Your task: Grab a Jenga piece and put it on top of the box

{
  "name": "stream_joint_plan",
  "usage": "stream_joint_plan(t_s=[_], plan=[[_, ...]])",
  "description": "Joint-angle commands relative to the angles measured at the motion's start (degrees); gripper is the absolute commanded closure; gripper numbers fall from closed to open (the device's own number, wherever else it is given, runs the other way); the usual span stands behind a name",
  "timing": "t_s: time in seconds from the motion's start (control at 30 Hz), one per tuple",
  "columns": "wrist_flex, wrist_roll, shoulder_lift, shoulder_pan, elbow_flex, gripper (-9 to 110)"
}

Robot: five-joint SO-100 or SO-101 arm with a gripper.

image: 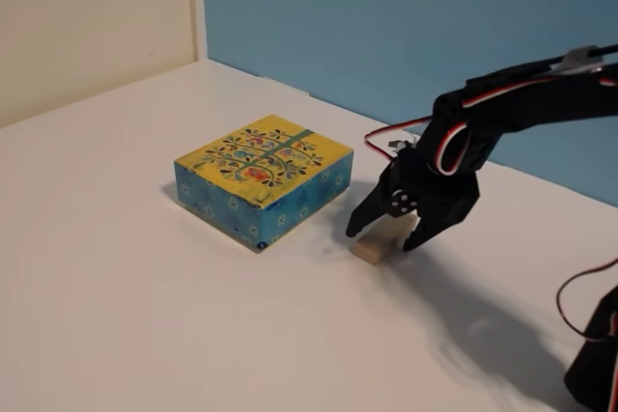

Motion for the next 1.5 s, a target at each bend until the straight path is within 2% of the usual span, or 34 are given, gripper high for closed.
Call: stream_joint_plan(t_s=[0.0, 0.33, 0.6, 1.1, 1.3, 1.47], plan=[[-0.70, -0.09, -0.35, -0.70, -2.20, 74], [-0.70, -0.53, -1.67, -0.88, -3.34, 86], [-0.97, -0.35, -2.46, -0.62, -4.04, 101], [-2.46, -0.79, -1.41, 1.05, -4.31, 101], [-0.53, 0.26, 5.62, 1.23, -4.31, 101], [-0.44, 4.92, 12.04, 1.41, -5.36, 101]])
